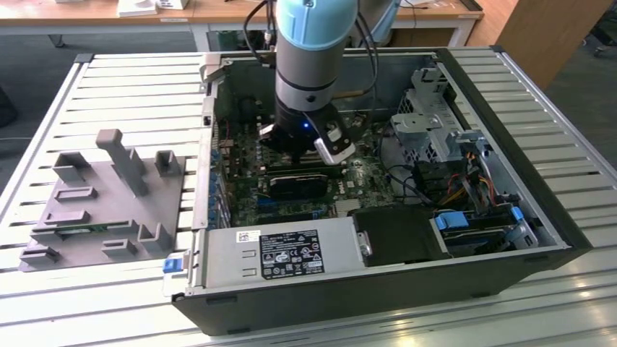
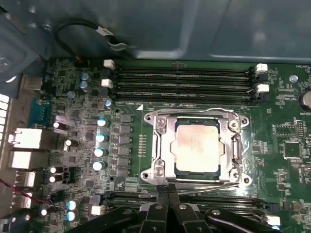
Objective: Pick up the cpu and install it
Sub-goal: 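Install the second cpu locking lever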
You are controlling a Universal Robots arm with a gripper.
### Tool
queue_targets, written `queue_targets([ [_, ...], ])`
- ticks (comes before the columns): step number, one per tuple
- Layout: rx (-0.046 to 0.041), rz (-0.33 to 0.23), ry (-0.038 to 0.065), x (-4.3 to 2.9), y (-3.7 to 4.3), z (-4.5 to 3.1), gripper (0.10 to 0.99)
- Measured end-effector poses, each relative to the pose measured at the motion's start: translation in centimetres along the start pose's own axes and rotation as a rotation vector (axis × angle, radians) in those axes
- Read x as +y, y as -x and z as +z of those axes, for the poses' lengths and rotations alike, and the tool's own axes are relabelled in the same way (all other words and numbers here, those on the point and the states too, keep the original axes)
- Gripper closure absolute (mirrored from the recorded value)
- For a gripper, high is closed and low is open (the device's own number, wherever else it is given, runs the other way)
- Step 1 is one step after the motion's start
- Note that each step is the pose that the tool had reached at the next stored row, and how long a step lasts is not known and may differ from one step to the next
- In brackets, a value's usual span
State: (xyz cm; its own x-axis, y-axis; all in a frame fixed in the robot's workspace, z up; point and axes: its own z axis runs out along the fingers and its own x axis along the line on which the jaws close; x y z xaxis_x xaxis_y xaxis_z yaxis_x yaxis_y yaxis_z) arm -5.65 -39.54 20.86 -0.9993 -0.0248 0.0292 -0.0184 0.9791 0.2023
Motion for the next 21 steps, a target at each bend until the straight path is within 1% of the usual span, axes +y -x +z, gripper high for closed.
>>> queue_targets([
  [4,-0.0001,0.000,0.008,-0.15,-0.26,0.12,0.980],
  [6,-0.0002,-0.001,0.015,-0.23,-0.36,0.14,0.980],
  [8,-0.0004,-0.001,0.023,-0.30,-0.47,0.15,0.980],
  [10,-0.0006,-0.001,0.035,-0.40,-0.59,0.14,0.980],
  [11,-0.0006,-0.001,0.039,-0.46,-0.62,0.13,0.980],
  [13,-0.0008,-0.001,0.043,-0.57,-0.64,0.16,0.980],
  [18,-0.0009,-0.002,0.050,-0.81,-0.75,0.37,0.980],
  [21,-0.0016,-0.002,0.059,-0.91,-1.00,0.51,0.980],
])
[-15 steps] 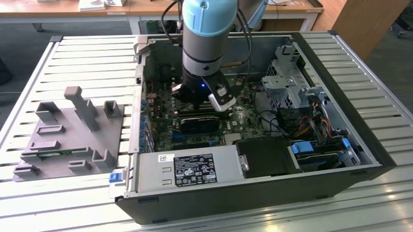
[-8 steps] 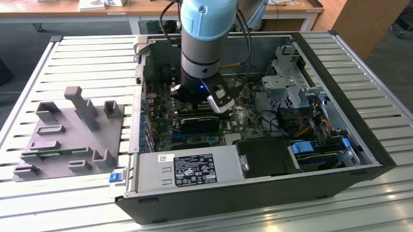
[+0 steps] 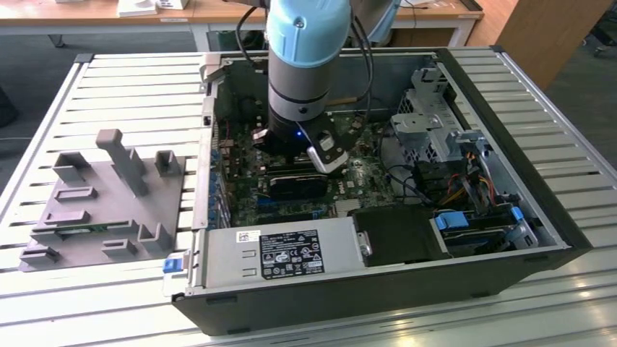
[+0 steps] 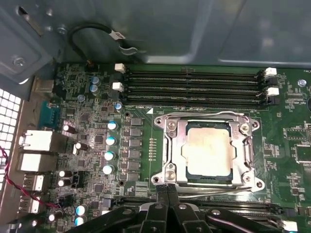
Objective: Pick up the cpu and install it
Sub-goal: 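Install the second cpu locking lever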
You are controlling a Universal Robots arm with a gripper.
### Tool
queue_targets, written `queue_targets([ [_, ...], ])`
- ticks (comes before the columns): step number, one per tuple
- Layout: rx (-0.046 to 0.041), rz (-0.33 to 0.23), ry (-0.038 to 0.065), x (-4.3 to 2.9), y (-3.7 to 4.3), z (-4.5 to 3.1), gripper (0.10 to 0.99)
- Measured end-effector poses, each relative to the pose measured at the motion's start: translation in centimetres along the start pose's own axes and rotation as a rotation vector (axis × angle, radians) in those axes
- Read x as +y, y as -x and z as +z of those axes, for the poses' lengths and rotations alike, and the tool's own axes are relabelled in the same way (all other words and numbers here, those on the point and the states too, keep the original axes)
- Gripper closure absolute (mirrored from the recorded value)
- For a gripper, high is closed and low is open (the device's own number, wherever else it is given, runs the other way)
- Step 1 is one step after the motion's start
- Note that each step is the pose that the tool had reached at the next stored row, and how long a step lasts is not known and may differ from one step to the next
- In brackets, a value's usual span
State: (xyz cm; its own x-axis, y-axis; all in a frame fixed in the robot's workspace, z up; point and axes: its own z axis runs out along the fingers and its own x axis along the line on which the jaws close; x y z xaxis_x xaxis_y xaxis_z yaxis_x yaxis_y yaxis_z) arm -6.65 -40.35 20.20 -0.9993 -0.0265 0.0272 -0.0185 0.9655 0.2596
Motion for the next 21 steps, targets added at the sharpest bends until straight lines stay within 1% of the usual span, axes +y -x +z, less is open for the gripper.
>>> queue_targets([
  [4,-0.0004,-0.001,0.008,-0.10,-0.14,0.31,0.980],
  [5,-0.0004,-0.001,0.011,-0.12,-0.16,0.36,0.980],
  [8,-0.0007,-0.001,0.027,-0.14,-0.24,0.45,0.980],
  [9,-0.0009,-0.001,0.030,-0.15,-0.29,0.49,0.980],
  [11,-0.0011,-0.001,0.035,-0.18,-0.44,0.67,0.980],
  [15,-0.0008,-0.002,0.041,-0.27,-0.54,0.96,0.980],
  [21,-0.0013,-0.002,0.056,-0.33,-0.72,1.23,0.980],
])
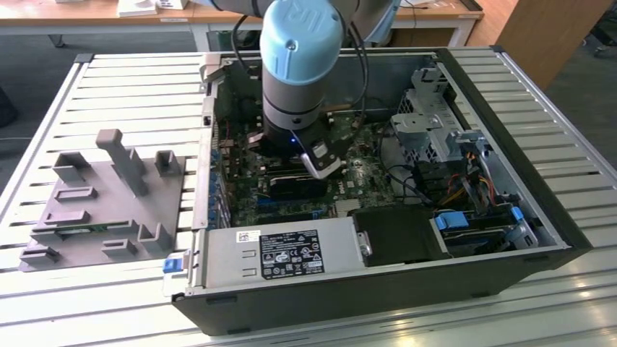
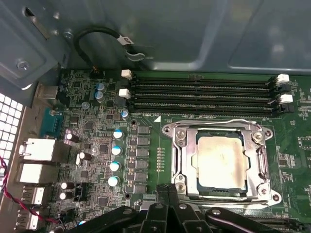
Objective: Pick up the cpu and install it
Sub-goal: 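Install the second cpu locking lever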
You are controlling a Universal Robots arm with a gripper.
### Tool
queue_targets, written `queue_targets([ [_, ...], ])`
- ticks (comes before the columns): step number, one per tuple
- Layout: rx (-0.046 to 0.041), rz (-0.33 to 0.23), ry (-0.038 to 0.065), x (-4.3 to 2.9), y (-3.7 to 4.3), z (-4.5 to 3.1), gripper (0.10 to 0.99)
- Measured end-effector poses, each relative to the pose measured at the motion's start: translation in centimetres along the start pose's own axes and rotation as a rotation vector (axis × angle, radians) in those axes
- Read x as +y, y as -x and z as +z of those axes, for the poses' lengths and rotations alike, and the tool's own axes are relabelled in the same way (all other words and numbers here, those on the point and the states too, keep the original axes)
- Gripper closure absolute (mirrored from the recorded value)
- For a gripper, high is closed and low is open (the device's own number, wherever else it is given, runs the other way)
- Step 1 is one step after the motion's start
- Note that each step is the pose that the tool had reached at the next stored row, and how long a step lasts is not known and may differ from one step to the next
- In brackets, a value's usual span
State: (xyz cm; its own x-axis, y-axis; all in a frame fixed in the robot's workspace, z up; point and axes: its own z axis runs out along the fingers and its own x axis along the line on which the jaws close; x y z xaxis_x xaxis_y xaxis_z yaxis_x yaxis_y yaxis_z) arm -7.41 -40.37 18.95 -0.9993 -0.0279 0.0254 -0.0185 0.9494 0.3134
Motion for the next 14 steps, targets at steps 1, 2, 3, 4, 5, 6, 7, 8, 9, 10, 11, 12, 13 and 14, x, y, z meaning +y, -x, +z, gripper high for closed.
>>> queue_targets([
  [1,-0.0001,0.000,0.003,-0.01,-0.04,0.04,0.980],
  [2,-0.0001,0.000,0.005,-0.02,-0.06,0.07,0.980],
  [3,-0.0001,0.000,0.007,-0.03,-0.07,0.09,0.980],
  [4,-0.0002,0.000,0.010,-0.04,-0.08,0.12,0.980],
  [5,-0.0003,0.000,0.012,-0.04,-0.09,0.15,0.980],
  [6,-0.0003,0.000,0.013,-0.04,-0.09,0.16,0.980],
  [7,-0.0003,0.000,0.014,-0.04,-0.09,0.16,0.980],
  [8,-0.0003,0.000,0.014,-0.04,-0.09,0.16,0.980],
  [9,-0.0003,0.000,0.014,-0.04,-0.09,0.12,0.980],
  [10,-0.0003,-0.001,0.014,-0.01,-0.10,0.04,0.980],
  [11,-0.0005,-0.001,0.014,0.04,-0.10,-0.08,0.980],
  [12,-0.0006,-0.001,0.015,0.09,-0.10,-0.21,0.980],
  [13,-0.0004,-0.001,0.014,0.14,-0.11,-0.39,0.980],
  [14,-0.0003,-0.001,0.014,0.19,-0.12,-0.56,0.980],
])
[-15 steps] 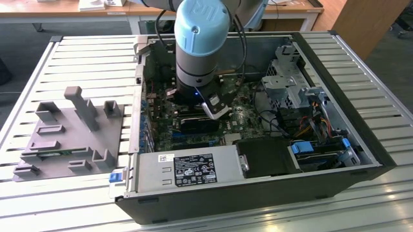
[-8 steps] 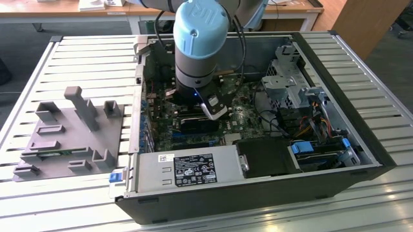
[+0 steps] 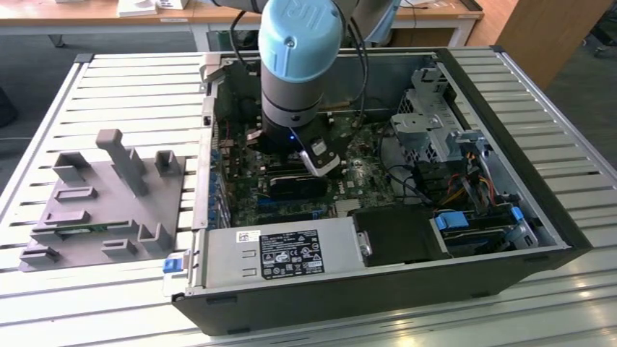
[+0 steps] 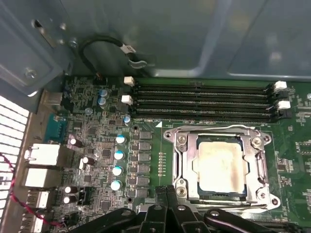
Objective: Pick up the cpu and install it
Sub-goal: 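Install the second cpu locking lever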
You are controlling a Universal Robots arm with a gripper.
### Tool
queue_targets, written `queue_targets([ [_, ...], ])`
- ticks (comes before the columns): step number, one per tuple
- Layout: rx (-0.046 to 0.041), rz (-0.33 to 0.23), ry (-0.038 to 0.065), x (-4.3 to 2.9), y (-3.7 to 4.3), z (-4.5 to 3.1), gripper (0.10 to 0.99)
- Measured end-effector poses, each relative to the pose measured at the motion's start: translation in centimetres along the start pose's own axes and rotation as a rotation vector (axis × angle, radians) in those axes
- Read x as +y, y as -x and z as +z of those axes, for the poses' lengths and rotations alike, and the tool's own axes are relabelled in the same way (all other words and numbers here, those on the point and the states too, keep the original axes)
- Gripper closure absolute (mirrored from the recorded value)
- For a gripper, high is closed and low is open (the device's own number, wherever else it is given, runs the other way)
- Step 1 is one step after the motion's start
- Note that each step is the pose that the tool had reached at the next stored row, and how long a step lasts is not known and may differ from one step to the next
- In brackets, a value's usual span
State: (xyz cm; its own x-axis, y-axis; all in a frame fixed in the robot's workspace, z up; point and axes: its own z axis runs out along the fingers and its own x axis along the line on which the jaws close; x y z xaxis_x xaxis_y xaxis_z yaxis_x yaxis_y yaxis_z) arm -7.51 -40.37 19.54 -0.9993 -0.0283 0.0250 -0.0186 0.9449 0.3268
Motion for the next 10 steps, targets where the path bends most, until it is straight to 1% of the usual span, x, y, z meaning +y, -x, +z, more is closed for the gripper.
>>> queue_targets([
  [6,-0.0001,0.000,0.000,0.46,-0.04,-1.31,0.980],
  [10,-0.0001,0.000,0.000,0.65,-0.05,-1.89,0.980],
])
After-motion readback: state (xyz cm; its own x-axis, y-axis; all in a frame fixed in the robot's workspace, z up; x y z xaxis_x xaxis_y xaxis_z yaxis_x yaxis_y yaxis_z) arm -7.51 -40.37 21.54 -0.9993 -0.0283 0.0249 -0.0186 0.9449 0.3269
